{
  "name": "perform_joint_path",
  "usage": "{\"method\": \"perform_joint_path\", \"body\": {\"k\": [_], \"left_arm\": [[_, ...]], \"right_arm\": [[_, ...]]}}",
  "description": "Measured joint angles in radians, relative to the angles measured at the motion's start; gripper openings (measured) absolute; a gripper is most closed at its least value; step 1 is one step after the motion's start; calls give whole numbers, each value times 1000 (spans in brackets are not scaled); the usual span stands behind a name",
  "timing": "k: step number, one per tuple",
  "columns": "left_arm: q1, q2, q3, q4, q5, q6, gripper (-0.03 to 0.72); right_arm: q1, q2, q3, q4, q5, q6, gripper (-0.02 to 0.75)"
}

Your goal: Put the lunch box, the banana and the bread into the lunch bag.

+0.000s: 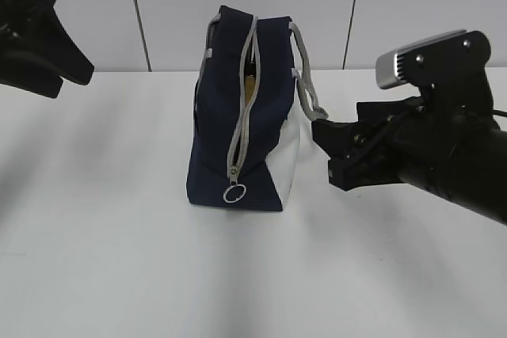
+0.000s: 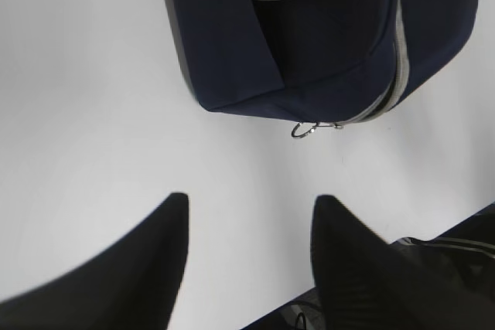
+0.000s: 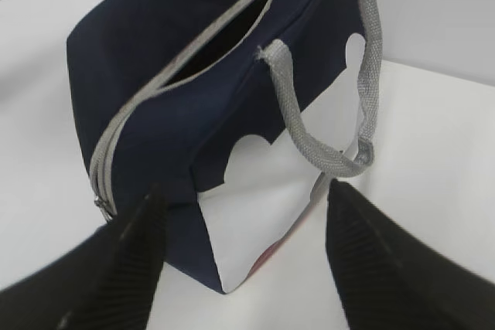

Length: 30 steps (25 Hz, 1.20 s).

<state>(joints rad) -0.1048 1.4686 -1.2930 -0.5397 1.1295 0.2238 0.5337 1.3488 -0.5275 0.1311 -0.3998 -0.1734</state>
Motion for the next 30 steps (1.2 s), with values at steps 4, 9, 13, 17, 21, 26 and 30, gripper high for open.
{"method": "perform_joint_path", "body": {"k": [4,9,13,17,21,26,30], "left_arm": [[0,0,0,0,-9,4,365],[0,0,0,10,-36,11,363],[0,0,1,23,-52,11,361],[0,4,1,36,-82,11,361],[0,42,1,44,-103,11,361],[0,82,1,59,-123,16,361],[0,95,2,61,-136,19,361]], "right_arm": [[0,67,0,-56,-7,55,477],[0,166,0,-289,-51,151,477],[0,243,0,-470,-168,243,477],[0,311,-14,-521,-216,278,477],[0,371,-53,-588,-226,296,477],[0,426,-101,-676,-232,335,477],[0,461,-124,-697,-235,344,477]]}}
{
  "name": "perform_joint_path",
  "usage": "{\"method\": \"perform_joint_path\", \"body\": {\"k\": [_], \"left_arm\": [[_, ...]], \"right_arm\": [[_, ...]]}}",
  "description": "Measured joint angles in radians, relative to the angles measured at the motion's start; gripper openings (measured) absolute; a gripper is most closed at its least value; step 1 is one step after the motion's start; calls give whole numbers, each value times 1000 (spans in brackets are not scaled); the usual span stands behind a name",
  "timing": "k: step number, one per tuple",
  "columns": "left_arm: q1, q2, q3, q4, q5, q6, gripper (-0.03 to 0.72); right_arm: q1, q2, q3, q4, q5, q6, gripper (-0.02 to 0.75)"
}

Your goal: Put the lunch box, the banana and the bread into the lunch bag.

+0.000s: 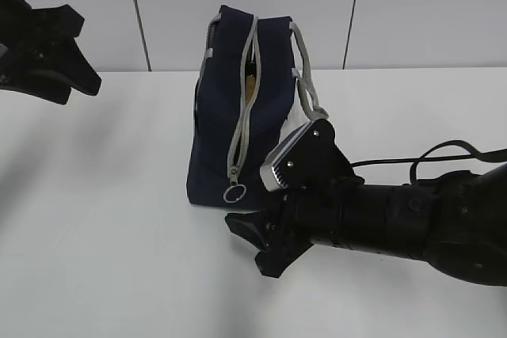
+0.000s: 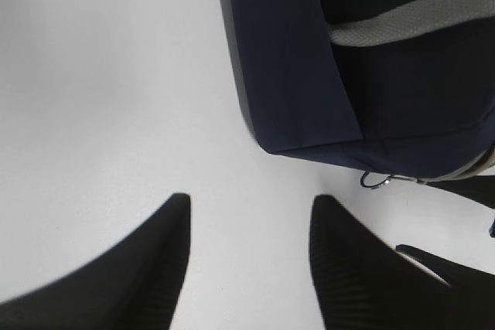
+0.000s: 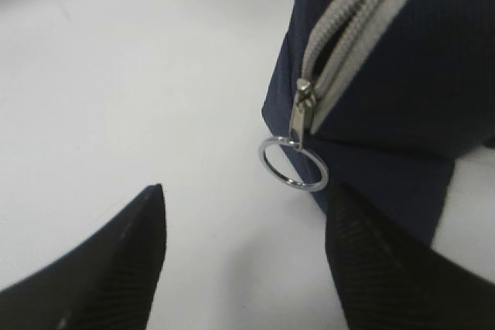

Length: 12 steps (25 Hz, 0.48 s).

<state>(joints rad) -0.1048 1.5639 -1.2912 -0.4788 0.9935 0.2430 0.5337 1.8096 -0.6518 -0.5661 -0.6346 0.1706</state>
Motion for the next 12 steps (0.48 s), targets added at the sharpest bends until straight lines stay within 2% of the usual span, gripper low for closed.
{"method": "perform_joint_path", "body": {"k": [12], "left_arm": [[0,11,1,0,-27,6,361]], "right_arm": [[0,55,-31,-11,-7,4,477]]}}
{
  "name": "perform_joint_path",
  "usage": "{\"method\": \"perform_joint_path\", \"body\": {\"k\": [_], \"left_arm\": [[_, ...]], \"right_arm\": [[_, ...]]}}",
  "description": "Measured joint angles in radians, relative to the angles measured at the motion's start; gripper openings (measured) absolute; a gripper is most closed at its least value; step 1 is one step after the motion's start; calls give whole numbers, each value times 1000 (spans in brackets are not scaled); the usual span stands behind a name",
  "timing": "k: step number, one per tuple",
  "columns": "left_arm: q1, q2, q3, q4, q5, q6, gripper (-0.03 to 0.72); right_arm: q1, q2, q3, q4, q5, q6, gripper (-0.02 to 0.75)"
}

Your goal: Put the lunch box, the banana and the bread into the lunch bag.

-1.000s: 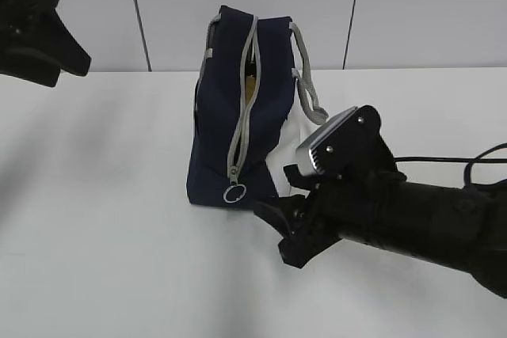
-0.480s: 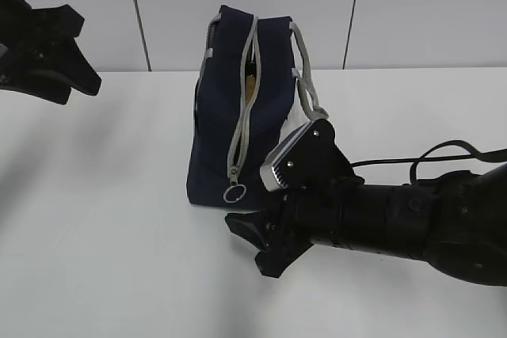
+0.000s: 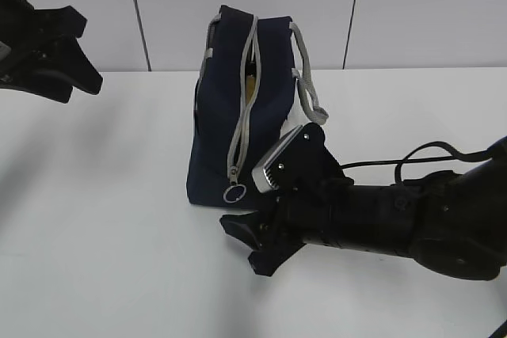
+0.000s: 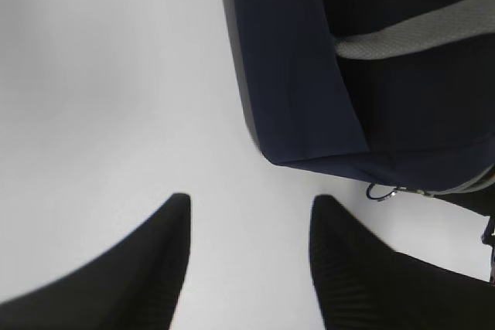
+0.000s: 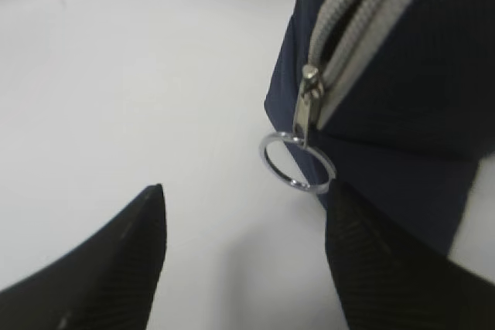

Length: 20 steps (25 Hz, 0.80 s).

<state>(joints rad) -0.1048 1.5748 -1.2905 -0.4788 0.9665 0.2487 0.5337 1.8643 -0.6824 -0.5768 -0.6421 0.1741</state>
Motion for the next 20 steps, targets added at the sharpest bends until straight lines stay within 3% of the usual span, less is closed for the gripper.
{"method": "perform_joint_path", "body": {"k": [14,17,20], "left_arm": [[0,8,0,0,-2,4,361],[0,8,0,0,-1,5,361],[0,8,0,0,0,5,361]], "right_arm": [[0,99,-112,-76,-2,127,475],[0,100,-112,-78,-2,129,430],[0,100,-112,-78,-2,129,336]]}}
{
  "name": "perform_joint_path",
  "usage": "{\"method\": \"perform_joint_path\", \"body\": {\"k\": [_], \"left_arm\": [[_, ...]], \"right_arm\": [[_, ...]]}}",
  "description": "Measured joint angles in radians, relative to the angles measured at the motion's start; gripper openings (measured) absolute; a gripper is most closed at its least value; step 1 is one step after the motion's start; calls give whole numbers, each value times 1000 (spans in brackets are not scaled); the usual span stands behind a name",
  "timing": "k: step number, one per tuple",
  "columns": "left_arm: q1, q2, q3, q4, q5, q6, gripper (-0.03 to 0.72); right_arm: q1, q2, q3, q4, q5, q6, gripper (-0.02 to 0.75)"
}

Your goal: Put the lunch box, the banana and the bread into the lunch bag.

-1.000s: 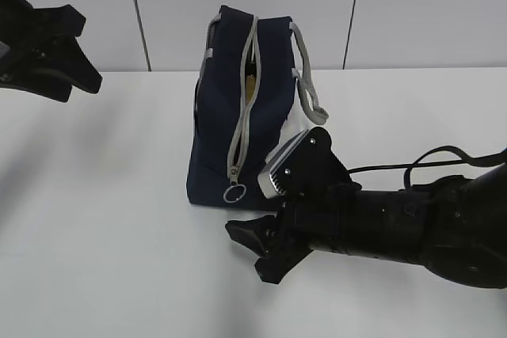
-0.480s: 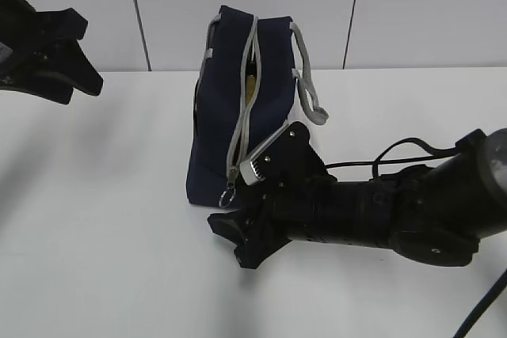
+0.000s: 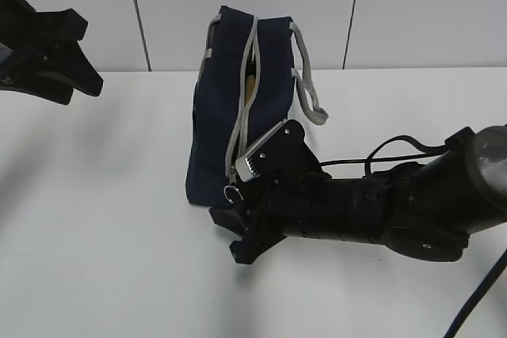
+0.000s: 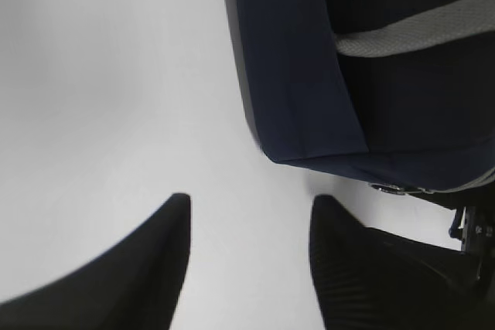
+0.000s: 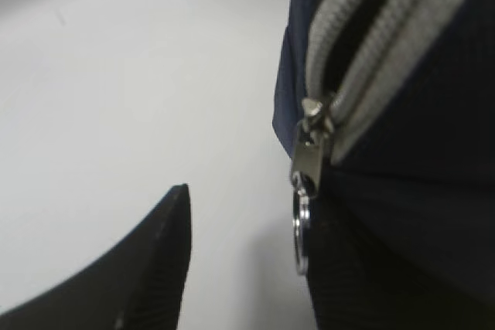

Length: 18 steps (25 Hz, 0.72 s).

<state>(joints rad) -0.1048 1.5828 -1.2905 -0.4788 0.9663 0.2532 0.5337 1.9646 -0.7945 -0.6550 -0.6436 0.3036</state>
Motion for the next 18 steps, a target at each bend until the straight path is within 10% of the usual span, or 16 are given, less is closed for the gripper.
{"method": "perform_joint_path", "body": {"k": [18], "left_arm": [[0,0,0,0,1,0,340]], "right_arm": [[0,0,-1,37,19,2,83]]}}
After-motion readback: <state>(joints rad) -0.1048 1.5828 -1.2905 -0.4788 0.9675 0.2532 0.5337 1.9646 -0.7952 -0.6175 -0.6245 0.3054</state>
